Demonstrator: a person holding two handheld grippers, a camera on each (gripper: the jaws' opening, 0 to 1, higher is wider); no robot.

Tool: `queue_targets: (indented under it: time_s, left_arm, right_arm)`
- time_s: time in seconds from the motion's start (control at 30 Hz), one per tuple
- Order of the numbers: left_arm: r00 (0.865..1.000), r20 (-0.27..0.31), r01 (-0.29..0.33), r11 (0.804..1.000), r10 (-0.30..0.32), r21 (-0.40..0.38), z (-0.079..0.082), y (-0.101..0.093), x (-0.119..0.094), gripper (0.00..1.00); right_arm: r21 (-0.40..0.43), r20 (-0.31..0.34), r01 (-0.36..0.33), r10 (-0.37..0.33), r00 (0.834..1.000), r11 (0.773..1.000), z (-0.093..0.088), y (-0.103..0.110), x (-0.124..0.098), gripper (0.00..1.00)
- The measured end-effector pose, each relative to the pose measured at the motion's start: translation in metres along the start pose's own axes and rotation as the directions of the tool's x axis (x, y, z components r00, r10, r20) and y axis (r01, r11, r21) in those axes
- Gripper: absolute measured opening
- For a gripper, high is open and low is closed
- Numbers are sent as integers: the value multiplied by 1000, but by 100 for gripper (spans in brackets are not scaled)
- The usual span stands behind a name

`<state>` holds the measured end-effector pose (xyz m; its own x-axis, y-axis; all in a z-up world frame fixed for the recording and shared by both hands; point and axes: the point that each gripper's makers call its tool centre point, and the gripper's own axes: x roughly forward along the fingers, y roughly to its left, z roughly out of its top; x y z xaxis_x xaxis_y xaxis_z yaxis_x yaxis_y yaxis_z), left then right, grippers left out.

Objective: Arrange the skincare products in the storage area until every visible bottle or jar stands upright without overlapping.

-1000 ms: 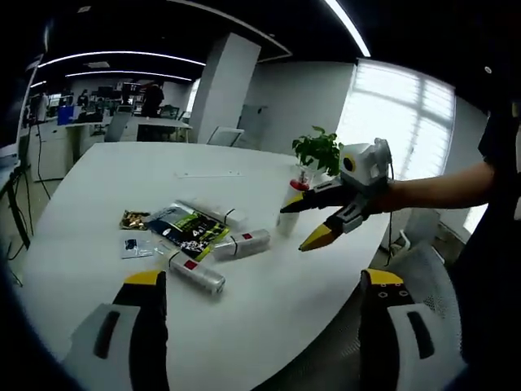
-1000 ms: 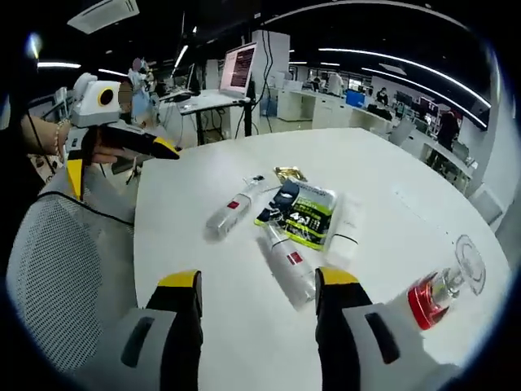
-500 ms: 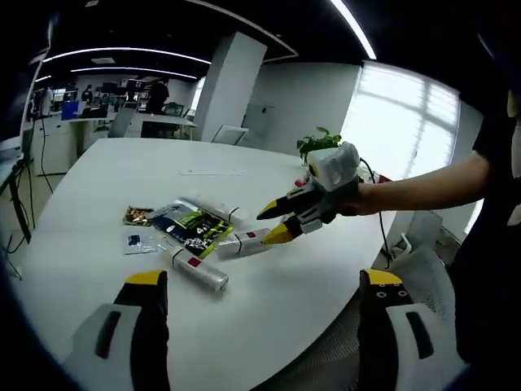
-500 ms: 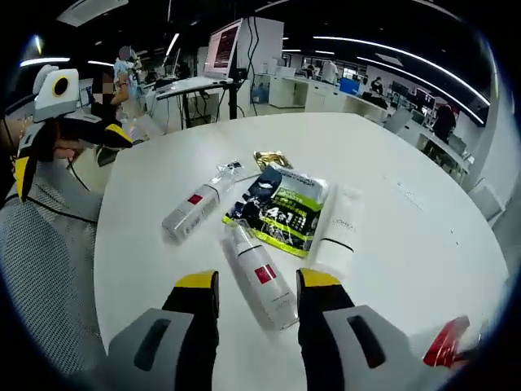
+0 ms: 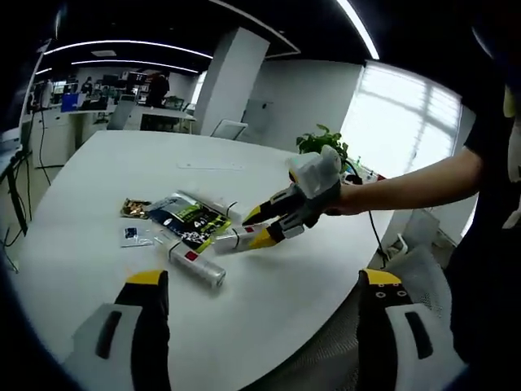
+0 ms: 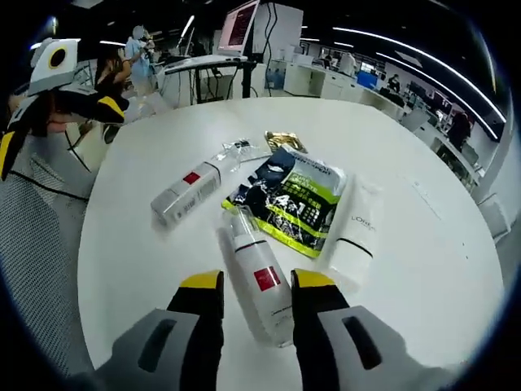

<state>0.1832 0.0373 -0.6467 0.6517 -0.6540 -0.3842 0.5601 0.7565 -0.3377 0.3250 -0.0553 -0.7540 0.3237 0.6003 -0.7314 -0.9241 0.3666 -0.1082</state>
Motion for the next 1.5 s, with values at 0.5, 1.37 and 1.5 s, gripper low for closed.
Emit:
queue_targets:
  time_s: [0.5,1.37,1.5]
  left_arm:
    - [1000,-21,19,1000,-20,-8,-3,-1,2,86]
    - [987,135,107,988,-91,-114,54,-21,14,87]
    - [982,141,155,960,-124,-234,61,-30,15,88]
  right_arm:
    - [-105,-71,-3,-5,997,994,-13,8,6,23]
    - [154,296,254,-290,910,955,79,55,-106,22]
    - [155,334,290,-326,884,944,96,77,-121,22]
